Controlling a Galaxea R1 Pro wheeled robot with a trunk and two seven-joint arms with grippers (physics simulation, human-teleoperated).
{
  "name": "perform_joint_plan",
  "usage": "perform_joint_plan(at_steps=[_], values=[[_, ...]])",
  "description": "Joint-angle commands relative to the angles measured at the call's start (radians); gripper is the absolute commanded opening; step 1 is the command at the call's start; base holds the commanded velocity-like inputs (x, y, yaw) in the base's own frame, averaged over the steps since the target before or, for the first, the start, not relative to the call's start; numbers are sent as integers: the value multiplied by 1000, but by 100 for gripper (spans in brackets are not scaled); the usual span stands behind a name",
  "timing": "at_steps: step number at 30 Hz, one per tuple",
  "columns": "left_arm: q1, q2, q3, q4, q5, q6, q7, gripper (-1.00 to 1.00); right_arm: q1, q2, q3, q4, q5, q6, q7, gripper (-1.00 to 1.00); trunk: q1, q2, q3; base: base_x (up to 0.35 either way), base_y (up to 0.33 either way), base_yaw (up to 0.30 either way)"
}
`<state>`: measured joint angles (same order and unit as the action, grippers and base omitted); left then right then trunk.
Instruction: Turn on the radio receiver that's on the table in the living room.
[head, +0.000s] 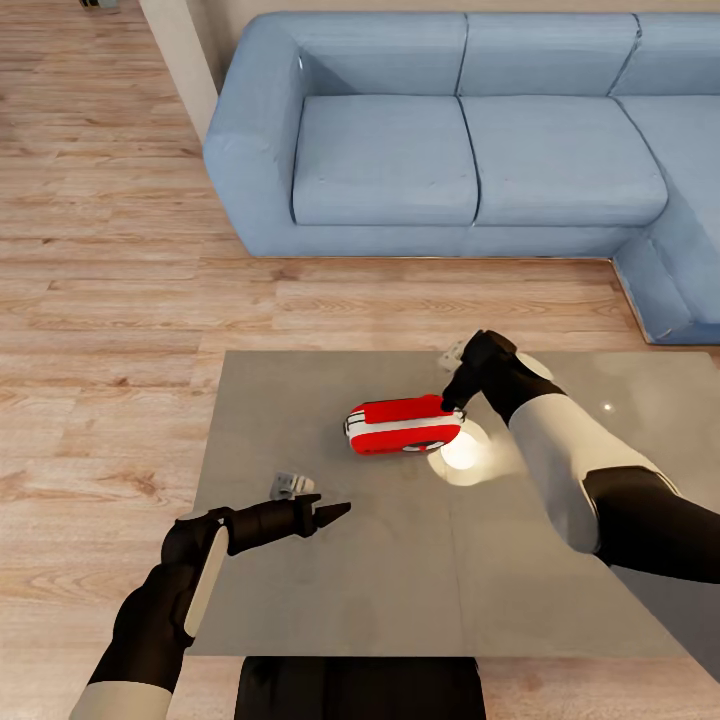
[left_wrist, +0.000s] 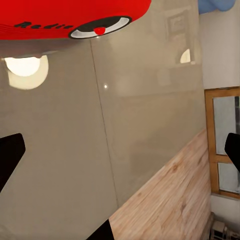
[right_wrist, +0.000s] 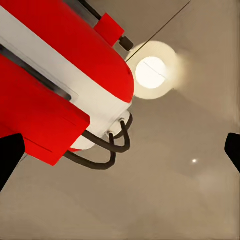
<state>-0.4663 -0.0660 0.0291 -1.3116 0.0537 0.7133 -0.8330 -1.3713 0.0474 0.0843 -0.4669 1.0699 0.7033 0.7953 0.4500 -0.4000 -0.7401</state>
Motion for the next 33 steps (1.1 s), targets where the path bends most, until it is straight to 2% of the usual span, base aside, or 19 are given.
perform_joint_plan(at_steps=[1,13,20,23,33], values=[[0,0,0,0,0,0,0,100,0,0,0,0,0,0,-1,100,0,0,0,0,0,0],[0,0,0,0,0,0,0,100,0,11,-1,3,-1,-22,-1,100,0,0,0,0,0,0],[0,1,1,-1,0,0,0,100,0,87,7,69,17,-76,10,100,0,0,0,0,0,0],[0,1,4,-1,0,0,-1,100,0,102,8,75,18,-82,9,100,0,0,0,0,0,0],[0,0,15,-2,0,0,-1,100,0,103,8,78,16,-85,4,100,0,0,0,0,0,0]])
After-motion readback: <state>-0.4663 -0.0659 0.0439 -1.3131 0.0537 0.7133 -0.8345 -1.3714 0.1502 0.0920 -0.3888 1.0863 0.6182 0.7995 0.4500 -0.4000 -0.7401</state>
